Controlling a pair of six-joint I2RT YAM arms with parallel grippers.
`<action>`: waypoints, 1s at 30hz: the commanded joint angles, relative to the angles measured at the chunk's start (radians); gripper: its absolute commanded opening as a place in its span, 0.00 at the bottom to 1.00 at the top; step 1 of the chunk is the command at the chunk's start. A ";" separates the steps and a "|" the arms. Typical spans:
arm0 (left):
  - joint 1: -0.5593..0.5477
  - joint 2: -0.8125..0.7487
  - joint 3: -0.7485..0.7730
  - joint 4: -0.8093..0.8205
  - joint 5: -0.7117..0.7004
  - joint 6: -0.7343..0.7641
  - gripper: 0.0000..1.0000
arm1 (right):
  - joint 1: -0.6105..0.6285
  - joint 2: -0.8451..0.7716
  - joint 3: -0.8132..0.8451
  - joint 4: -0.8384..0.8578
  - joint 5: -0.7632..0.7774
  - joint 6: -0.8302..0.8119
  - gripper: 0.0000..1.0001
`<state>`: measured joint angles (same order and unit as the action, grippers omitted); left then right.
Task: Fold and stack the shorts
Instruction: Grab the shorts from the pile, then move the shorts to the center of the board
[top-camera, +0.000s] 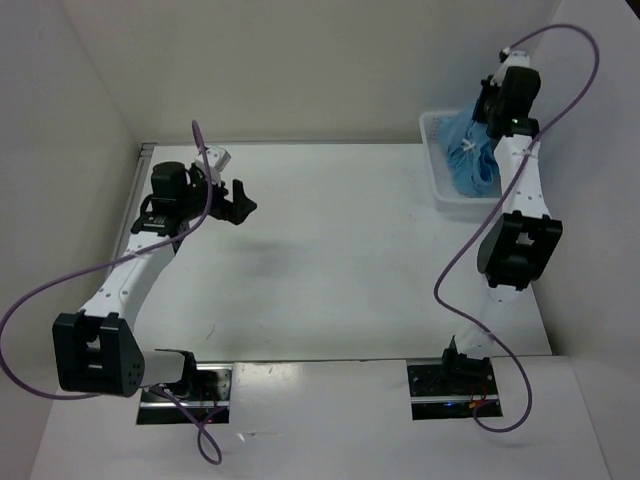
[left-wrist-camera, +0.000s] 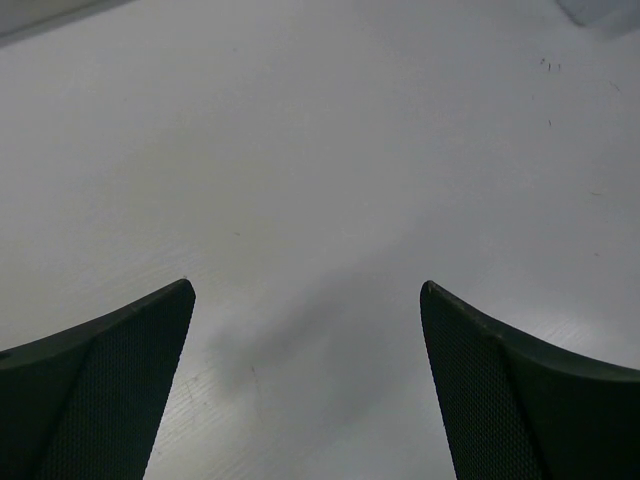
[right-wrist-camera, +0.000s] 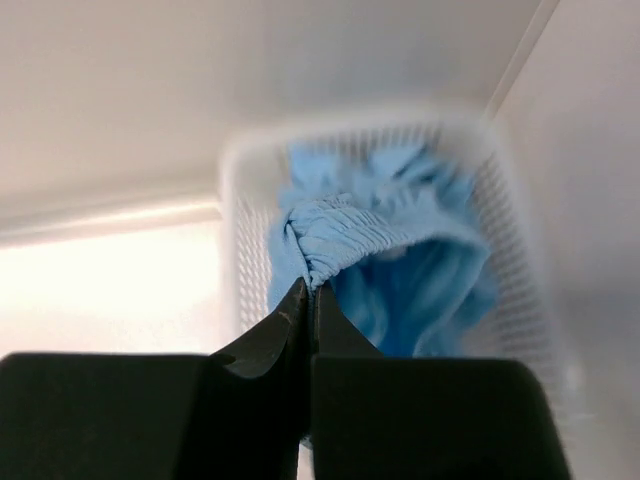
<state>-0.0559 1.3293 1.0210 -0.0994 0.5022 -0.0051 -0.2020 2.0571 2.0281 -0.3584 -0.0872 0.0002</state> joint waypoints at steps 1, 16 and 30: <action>0.001 -0.093 -0.038 0.134 -0.036 0.005 1.00 | 0.099 -0.279 0.129 0.180 0.096 -0.074 0.00; 0.060 -0.404 -0.153 0.205 -0.105 0.005 1.00 | 0.624 -0.373 0.567 0.020 -0.008 -0.236 0.00; 0.105 -0.427 -0.173 -0.005 -0.033 0.005 1.00 | 0.624 -0.524 -0.390 0.012 0.156 -0.035 0.32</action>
<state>0.0444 0.8955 0.8536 -0.0307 0.4019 -0.0044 0.4187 1.6142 1.8557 -0.3435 -0.0055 -0.0612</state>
